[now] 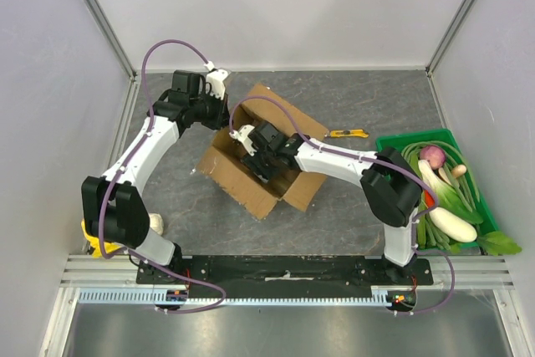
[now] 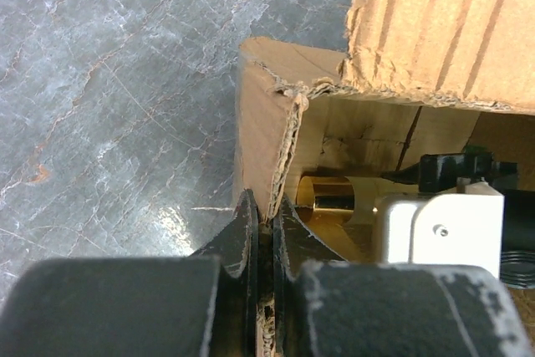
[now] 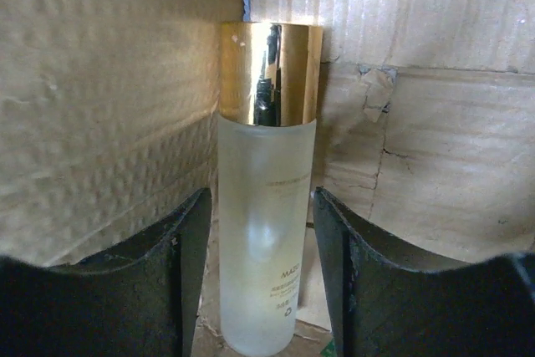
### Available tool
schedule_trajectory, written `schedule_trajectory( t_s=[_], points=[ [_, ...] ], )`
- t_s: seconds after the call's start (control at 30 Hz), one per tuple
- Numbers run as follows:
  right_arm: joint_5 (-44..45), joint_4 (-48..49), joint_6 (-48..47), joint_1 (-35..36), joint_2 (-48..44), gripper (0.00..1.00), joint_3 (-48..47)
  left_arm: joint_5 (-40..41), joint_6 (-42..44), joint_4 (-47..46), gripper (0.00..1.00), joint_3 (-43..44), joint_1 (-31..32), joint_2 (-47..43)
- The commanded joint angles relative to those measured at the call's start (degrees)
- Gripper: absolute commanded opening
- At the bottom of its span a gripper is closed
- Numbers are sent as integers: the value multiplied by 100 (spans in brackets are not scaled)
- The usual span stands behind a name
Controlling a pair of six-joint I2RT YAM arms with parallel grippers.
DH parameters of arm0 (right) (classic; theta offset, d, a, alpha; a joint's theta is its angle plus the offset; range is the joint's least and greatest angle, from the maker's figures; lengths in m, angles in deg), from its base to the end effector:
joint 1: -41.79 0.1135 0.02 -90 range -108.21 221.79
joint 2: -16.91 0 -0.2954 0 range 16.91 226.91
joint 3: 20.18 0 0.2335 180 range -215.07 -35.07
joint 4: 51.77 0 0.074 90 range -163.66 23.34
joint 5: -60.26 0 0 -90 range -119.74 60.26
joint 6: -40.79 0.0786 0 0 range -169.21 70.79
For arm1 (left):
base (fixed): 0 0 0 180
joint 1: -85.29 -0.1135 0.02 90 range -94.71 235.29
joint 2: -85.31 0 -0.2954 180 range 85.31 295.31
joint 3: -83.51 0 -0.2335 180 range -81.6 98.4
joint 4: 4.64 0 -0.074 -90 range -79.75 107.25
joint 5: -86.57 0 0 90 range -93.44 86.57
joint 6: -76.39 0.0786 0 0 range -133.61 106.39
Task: Unpack the express box
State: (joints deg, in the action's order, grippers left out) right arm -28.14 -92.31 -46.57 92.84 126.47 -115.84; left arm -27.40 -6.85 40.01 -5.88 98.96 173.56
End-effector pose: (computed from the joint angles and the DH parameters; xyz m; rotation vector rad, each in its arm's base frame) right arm 0.2747 0.3364 0.2116 -1.0371 2.3350 0.3382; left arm 0.3346 -0.1143 0.3203 0.6152 2.2067 -0.5441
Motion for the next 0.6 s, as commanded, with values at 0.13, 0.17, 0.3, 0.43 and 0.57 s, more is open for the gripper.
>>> schedule_trajectory(
  t_s=[0.13, 0.17, 0.3, 0.43, 0.57],
  points=[
    [-55, -133, 150, 19, 452, 63, -308, -126, -624, -155, 2, 356, -5, -106],
    [49, -142, 150, 28, 470, 63, -316, -91, -624, -146, 2, 355, -5, -106],
    [217, -125, 194, 28, 497, 58, -308, 32, -624, -146, 2, 382, -5, -80],
    [244, -28, 80, 46, 461, 47, -211, 59, -772, -111, 2, 487, 4, -1],
    [358, 130, 9, 46, 347, 34, -62, 129, -764, -40, 2, 557, -5, 52]
  ],
)
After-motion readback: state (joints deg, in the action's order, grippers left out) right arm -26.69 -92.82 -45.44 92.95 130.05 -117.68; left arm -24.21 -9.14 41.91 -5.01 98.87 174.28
